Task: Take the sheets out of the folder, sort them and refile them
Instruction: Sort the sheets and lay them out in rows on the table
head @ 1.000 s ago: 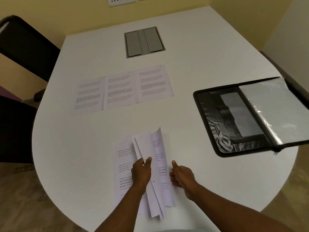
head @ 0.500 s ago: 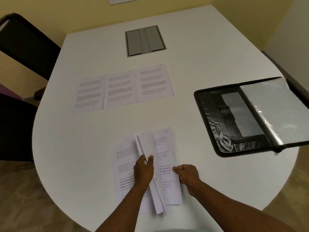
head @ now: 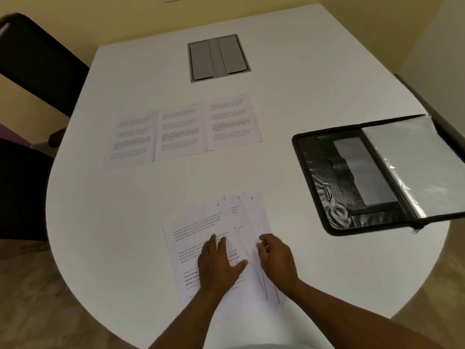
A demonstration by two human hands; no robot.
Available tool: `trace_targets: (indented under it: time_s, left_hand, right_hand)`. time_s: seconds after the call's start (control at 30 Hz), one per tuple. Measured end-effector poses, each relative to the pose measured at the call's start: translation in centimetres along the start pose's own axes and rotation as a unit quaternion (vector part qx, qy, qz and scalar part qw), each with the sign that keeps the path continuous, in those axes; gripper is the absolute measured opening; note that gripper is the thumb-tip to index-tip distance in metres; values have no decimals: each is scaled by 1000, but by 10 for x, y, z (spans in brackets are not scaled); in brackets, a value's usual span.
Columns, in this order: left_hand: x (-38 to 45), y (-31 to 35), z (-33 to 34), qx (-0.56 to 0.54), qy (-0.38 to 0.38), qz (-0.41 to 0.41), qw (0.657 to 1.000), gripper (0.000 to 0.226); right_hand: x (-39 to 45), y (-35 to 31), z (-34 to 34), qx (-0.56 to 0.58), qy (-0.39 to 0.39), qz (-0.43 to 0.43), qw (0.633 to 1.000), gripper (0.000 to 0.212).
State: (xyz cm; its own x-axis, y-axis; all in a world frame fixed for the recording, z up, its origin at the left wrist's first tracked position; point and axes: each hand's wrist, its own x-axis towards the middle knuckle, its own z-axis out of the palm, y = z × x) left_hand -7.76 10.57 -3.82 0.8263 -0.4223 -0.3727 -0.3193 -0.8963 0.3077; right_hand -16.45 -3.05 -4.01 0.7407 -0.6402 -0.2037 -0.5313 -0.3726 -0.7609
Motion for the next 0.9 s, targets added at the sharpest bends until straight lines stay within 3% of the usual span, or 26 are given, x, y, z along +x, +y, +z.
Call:
trace_targets:
  time_s: [0.07,0.17,0.33,0.57,0.7,0.9]
  left_hand:
    - [-3,-3,4,12,5,-10,1000,100]
    - [-4,-3,6,24,20,-8,999,100]
    - [2,6,6,25,51,-52,997,95]
    - [15,25,5,63,22,-138,988,76]
    - [20,27,7,58,13,-149,987,81]
    - [19,24,6,67,6,-150,986,80]
  right_hand:
    - [1,-3,5,-19,-68,38,997,29]
    - [2,-6,9,-14,-108,99,989,33]
    - [4,-3,15,-31,-124,106,986,24]
    - [5,3,9,-37,-100,139,985,20]
    - [6,0,8,-31,-110,135,984,20]
    - [3,-8,16,18,-194,170,966,8]
